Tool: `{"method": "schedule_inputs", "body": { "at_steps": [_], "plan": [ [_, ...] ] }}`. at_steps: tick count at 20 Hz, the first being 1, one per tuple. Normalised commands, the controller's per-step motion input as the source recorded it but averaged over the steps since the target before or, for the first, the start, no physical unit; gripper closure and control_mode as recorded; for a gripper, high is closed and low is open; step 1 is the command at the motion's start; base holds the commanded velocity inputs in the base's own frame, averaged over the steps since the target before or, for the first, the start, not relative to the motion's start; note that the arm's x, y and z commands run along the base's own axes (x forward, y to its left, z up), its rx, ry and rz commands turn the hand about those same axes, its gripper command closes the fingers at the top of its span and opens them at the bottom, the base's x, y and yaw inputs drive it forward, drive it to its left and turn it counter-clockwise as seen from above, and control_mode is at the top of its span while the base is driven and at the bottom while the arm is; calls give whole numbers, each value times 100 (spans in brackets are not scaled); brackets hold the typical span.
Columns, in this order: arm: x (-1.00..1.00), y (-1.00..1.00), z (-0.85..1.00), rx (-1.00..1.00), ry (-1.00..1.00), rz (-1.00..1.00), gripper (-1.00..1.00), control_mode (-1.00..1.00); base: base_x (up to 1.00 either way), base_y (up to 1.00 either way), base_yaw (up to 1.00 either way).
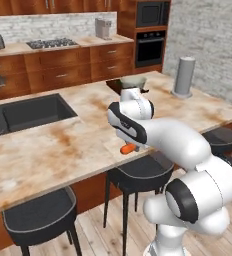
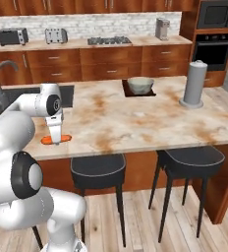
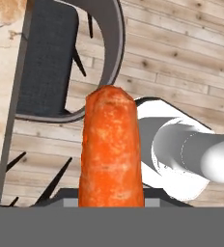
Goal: Place the two vegetables and bowl onto the tray for setting up a vegetable dip station.
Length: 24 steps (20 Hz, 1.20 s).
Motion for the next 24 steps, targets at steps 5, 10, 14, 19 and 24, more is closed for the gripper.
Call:
{"method": "schedule_inputs", "body": {
  "at_steps": [5, 10, 14, 19, 24],
  "plan": [
    [0, 0, 0, 0, 0, 0, 100, 100, 8, -64, 0],
    [0, 0, 0, 0, 0, 0, 100, 100, 9, -64, 0],
    [0, 0, 0, 0, 0, 0, 100, 100, 10, -64, 0],
    [0, 0, 0, 0, 0, 0, 100, 100, 10, -64, 0],
    [0, 0, 0, 0, 0, 0, 100, 100, 11, -63, 0]
  ]
}}
